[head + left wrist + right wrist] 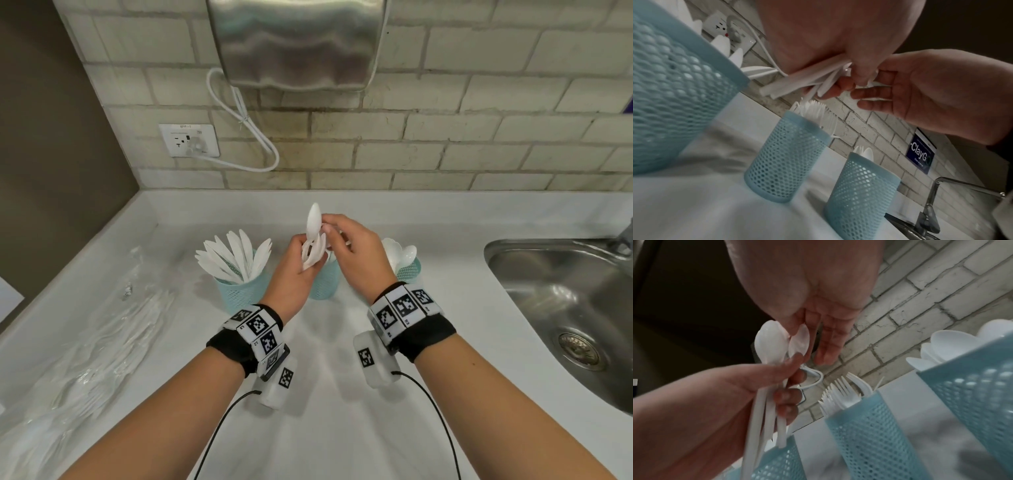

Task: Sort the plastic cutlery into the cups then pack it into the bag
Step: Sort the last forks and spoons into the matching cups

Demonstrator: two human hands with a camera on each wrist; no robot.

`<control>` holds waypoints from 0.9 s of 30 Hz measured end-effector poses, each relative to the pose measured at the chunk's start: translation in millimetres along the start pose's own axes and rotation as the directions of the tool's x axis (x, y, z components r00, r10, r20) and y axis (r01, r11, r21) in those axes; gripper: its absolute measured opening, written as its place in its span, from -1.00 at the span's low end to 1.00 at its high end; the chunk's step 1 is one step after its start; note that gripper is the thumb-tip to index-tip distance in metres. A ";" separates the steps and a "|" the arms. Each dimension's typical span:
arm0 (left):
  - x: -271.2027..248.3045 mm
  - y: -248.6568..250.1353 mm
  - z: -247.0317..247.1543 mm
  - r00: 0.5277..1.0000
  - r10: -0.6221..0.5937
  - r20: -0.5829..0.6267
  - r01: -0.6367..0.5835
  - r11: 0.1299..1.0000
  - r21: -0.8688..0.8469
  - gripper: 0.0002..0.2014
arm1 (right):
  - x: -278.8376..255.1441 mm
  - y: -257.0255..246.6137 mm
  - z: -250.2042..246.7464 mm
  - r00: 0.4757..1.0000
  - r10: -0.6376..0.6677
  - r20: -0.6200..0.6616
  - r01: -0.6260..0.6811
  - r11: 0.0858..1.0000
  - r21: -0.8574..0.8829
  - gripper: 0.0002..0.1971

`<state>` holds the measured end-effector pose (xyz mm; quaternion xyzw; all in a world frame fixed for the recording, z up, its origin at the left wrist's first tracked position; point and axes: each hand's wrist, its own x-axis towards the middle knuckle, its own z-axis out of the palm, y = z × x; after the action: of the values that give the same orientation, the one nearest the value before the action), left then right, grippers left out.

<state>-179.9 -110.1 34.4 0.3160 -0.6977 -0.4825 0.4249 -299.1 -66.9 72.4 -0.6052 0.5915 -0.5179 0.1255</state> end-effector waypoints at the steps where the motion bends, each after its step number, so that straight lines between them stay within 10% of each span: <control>1: 1.0 2.3 3.6 1.000 -0.003 0.000 0.003 1.000 -0.007 -0.88 | -4.1 2.3 -1.1 1.000 0.029 0.005 -0.029 0.999 0.034 -0.68; 8: 13.8 16.0 31.4 0.996 -0.075 -0.054 0.066 0.987 -0.145 -0.81 | -28.4 12.5 -25.7 0.943 0.277 0.186 -0.305 0.942 0.143 -0.49; 15: 27.8 40.2 67.9 0.943 -0.231 0.239 0.297 0.908 -0.295 -0.43 | -18.9 13.2 -57.9 0.939 0.270 0.213 -0.299 0.948 0.114 -0.76; 20: 32.7 40.8 85.5 0.949 -0.102 0.299 0.161 0.970 -0.180 -0.66 | -16.1 24.0 -87.8 0.938 0.256 0.231 -0.257 0.966 -0.028 -0.84; 24: 27.3 22.3 85.5 0.956 0.011 0.294 -0.077 0.974 0.214 -0.71 | -12.3 39.1 -109.2 0.943 0.331 -0.028 -0.327 0.940 0.100 -0.84; 27: 17.4 -0.6 84.4 0.930 0.023 0.368 -0.283 0.684 0.672 -0.63 | -9.9 57.3 -108.8 0.919 0.373 -0.129 -0.351 0.922 0.162 -0.77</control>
<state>-263.2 -90.9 24.3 0.3102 -0.9147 -0.1813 0.1851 -414.7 -23.9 70.8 -0.4324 0.6647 -0.5708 0.2131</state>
